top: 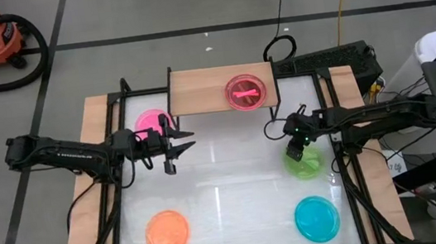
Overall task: Place and stack plates onto a shelf
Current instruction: Put the green plate on the shelf
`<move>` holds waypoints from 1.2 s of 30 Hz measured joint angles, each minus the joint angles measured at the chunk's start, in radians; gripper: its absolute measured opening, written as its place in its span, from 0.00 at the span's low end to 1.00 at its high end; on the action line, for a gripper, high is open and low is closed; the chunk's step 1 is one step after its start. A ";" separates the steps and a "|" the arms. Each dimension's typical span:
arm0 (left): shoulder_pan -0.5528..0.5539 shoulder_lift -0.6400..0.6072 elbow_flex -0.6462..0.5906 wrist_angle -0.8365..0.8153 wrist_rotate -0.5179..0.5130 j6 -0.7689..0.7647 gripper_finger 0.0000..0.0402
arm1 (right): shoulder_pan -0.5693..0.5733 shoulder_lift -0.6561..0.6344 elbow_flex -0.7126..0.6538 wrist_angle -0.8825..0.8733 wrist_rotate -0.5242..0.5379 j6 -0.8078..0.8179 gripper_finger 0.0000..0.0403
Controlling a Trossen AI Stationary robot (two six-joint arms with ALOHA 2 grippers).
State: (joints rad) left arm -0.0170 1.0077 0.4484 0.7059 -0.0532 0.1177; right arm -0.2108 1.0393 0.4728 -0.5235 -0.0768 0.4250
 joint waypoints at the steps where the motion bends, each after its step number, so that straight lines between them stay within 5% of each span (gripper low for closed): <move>1: 0.000 0.000 0.000 0.000 0.000 0.000 0.32 | 0.000 0.000 0.000 0.012 -0.001 -0.001 0.41; 11: 0.000 0.000 0.000 -0.008 0.000 0.000 0.32 | -0.065 0.000 0.000 -0.003 0.051 0.024 0.41; 19: 0.000 0.000 0.000 -0.018 0.000 0.001 0.32 | -0.077 0.000 0.000 -0.025 -0.099 0.008 0.41; 36: 0.000 0.000 0.000 -0.024 0.000 0.000 0.32 | -0.075 0.000 0.000 0.011 -0.162 -0.140 0.41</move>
State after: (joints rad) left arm -0.0166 1.0080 0.4484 0.6822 -0.0531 0.1172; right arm -0.2859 1.0389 0.4730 -0.5121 -0.2390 0.2849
